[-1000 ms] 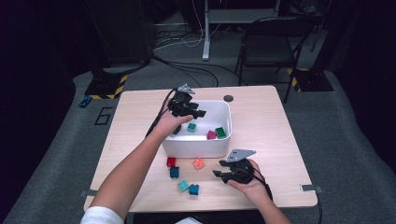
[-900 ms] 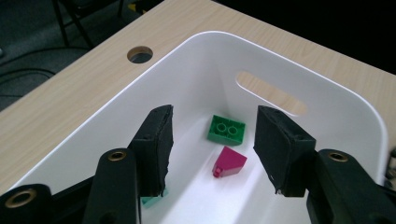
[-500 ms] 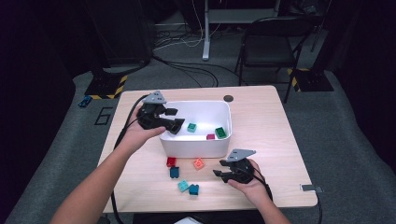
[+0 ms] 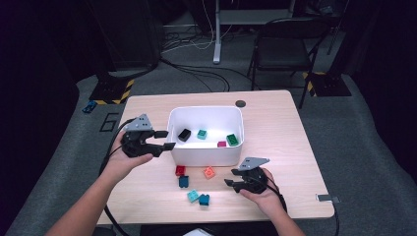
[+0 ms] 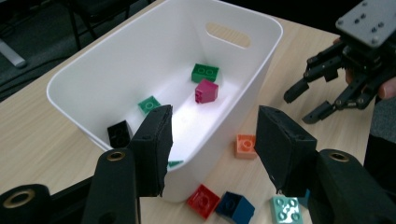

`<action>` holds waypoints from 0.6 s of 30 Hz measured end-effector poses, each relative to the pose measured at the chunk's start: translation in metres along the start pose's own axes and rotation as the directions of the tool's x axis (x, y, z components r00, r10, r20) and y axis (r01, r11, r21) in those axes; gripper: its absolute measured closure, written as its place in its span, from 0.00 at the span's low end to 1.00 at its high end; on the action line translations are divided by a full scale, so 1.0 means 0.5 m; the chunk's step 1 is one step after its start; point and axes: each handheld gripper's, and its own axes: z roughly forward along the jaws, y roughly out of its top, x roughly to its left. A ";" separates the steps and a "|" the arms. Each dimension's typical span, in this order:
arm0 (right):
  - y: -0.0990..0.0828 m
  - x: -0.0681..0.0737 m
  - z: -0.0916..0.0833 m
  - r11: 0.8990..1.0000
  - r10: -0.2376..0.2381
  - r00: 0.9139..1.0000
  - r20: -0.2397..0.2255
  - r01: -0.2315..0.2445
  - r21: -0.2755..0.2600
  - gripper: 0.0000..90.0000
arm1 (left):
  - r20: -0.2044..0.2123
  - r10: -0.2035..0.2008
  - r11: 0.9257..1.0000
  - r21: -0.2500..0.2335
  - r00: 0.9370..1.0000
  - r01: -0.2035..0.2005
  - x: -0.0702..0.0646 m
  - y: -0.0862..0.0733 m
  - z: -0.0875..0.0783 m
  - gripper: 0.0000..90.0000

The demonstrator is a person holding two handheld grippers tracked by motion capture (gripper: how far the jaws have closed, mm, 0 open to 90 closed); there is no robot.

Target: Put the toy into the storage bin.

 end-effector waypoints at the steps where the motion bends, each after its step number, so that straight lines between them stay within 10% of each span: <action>1: 0.000 0.000 0.000 1.000 -0.002 1.000 0.000 0.002 0.000 0.55 | -0.003 0.001 1.000 -0.001 1.000 -0.001 -0.002 -0.007 -0.002 0.51; 18: 0.000 0.000 0.001 1.000 0.000 1.000 0.012 0.000 0.000 0.55 | -0.028 -0.080 0.997 0.022 0.996 0.080 -0.033 -0.155 0.030 0.52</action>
